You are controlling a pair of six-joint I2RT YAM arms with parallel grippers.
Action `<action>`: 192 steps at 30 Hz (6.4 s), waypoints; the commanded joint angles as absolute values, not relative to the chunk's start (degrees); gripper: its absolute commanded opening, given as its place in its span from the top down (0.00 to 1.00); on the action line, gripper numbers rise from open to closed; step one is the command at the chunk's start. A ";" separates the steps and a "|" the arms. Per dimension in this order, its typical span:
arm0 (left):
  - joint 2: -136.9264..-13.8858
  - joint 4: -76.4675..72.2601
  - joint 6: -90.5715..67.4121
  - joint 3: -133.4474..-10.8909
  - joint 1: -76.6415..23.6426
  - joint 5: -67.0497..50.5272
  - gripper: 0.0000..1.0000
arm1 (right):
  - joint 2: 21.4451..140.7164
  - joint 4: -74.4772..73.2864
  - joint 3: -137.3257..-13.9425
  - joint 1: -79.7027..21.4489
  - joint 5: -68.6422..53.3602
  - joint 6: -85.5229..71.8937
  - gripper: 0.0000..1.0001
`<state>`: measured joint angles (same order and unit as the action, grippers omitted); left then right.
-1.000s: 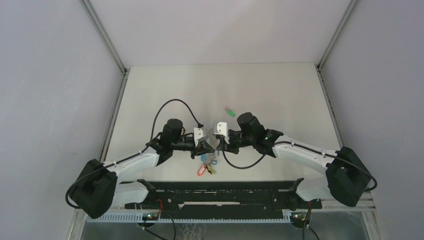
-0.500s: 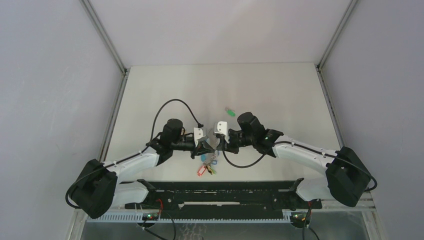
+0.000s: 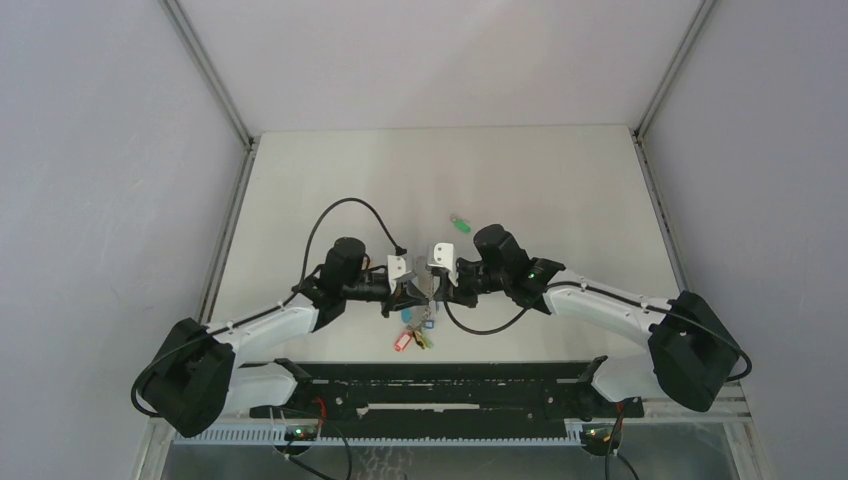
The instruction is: Put the keys on the keyring
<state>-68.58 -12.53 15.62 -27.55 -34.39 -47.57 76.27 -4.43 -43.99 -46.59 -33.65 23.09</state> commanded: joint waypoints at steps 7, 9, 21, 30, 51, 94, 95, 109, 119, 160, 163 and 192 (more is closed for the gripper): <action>-67.45 -18.34 15.14 -29.27 -34.72 -50.51 1.00 | 77.16 -0.30 -45.63 -46.93 -35.59 21.98 1.00; -67.52 -18.85 14.84 -29.15 -34.76 -50.65 1.00 | 77.40 0.03 -45.63 -46.89 -35.97 21.91 1.00; -67.59 -18.59 14.27 -29.44 -34.80 -50.17 1.00 | 77.77 1.36 -46.00 -47.11 -36.36 22.03 1.00; -67.63 -16.08 15.29 -30.38 -35.77 -48.82 1.00 | 80.41 -0.55 -48.61 -47.77 -36.41 23.11 1.00; -66.03 -15.92 15.80 -29.37 -35.95 -45.01 1.00 | 75.15 -3.03 -46.91 -46.09 -37.60 25.31 0.82; -64.63 -13.63 13.91 -28.94 -32.78 -36.85 1.00 | 71.76 17.20 -20.55 -55.98 -11.81 -4.15 0.81; -64.65 -13.62 13.93 -28.85 -32.78 -36.83 1.00 | 71.60 19.16 -18.87 -56.14 -10.37 -4.25 0.81; -64.80 -14.04 13.84 -28.79 -32.78 -37.18 1.00 | 76.33 30.05 -15.23 -57.77 -9.65 -1.24 0.82; -64.87 -14.07 13.93 -28.78 -32.78 -37.62 1.00 | 77.43 30.24 -15.89 -57.84 -7.83 -0.54 0.94; -64.80 -13.63 14.11 -29.03 -32.78 -38.15 1.00 | 58.40 -38.66 -37.10 -49.17 -4.63 -24.47 1.00; -64.90 -13.62 14.16 -29.06 -32.79 -38.17 1.00 | 61.94 -38.84 -39.14 -46.65 -5.06 -22.17 1.00; -65.17 -14.06 13.91 -29.07 -32.78 -38.13 1.00 | 89.77 -24.57 -51.60 -38.50 -5.90 -9.15 1.00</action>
